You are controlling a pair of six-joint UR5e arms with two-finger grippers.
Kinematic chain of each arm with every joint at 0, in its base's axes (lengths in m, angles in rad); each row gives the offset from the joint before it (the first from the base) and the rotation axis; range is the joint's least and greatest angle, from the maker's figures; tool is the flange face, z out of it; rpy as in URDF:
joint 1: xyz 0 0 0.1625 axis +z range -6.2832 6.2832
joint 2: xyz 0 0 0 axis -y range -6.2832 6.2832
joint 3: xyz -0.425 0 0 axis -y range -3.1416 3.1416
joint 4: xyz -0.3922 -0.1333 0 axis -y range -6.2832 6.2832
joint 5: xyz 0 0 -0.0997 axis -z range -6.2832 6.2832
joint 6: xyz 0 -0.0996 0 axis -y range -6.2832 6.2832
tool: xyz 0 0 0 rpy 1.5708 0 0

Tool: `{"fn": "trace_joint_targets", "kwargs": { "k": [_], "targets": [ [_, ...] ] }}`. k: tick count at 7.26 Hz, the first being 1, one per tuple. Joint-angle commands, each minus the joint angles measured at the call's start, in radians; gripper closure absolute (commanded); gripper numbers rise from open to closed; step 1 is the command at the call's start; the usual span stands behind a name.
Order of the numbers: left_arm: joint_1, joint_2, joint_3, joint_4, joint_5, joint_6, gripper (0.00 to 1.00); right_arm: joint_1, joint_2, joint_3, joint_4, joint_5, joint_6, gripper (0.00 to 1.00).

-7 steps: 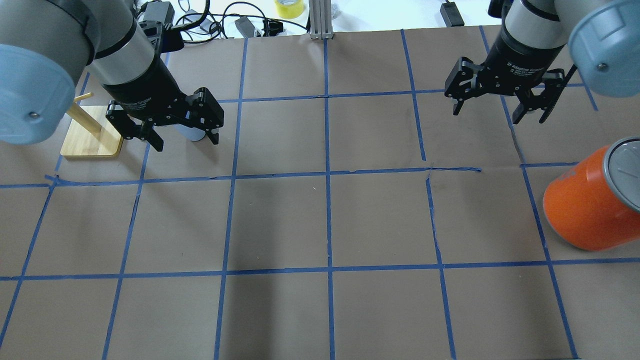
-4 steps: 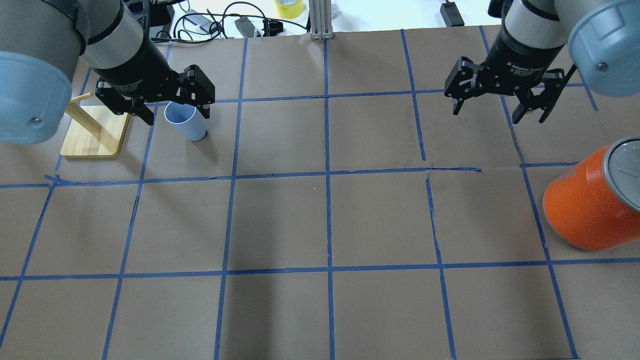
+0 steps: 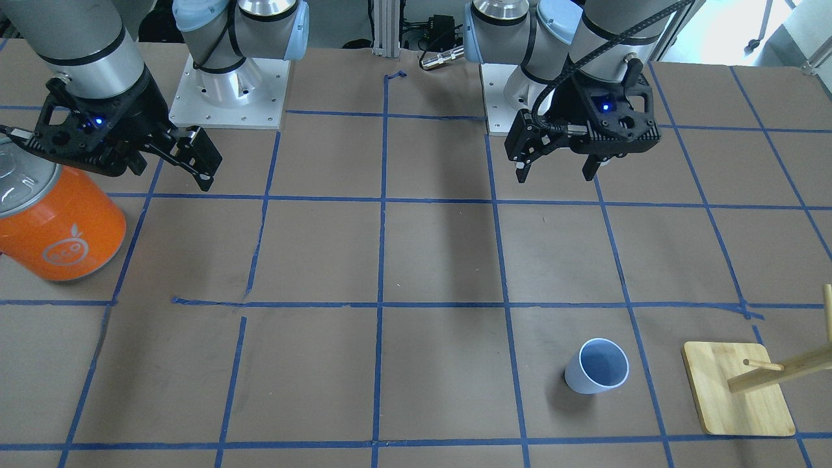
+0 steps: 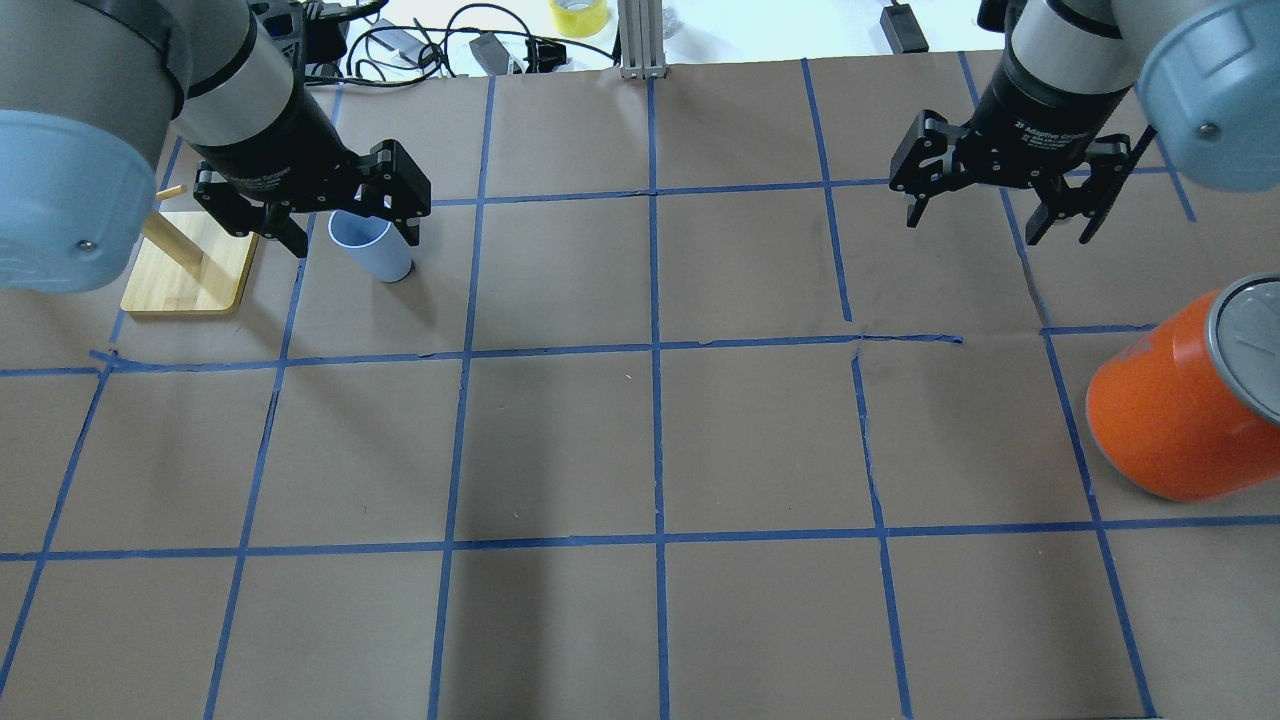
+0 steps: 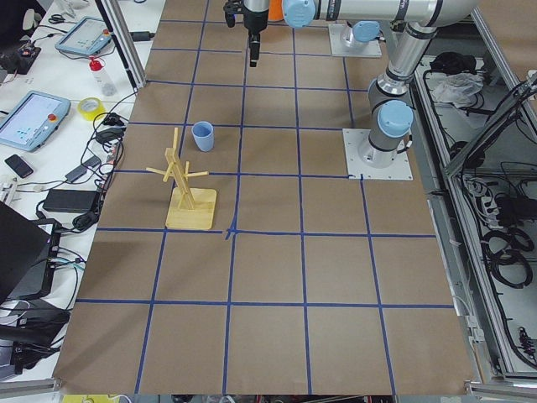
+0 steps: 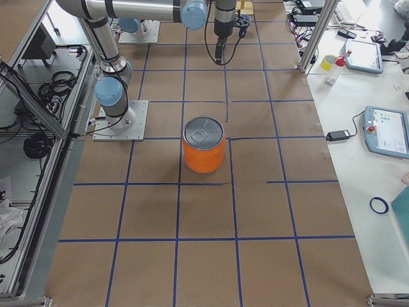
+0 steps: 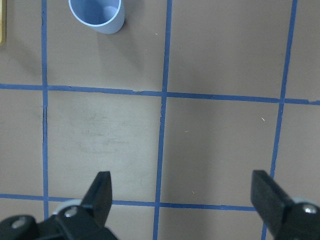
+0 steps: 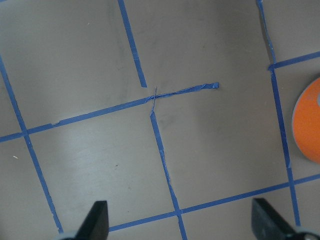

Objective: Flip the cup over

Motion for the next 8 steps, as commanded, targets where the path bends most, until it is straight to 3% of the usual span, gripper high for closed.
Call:
{"fn": "trace_joint_targets", "kwargs": {
  "k": [1,4,8],
  "targets": [
    [-0.001,-0.003,-0.002,-0.02,0.0,-0.005,0.0,0.0,0.001,-0.001,0.0,0.0,0.0,0.0],
    [-0.001,-0.005,-0.002,-0.02,0.0,-0.005,0.0,0.0,0.004,-0.004,-0.07,-0.009,-0.111,0.0],
    [-0.002,-0.006,-0.002,-0.02,0.0,-0.008,0.0,0.0,0.001,0.004,-0.072,-0.011,-0.121,0.0]
  ]
}}
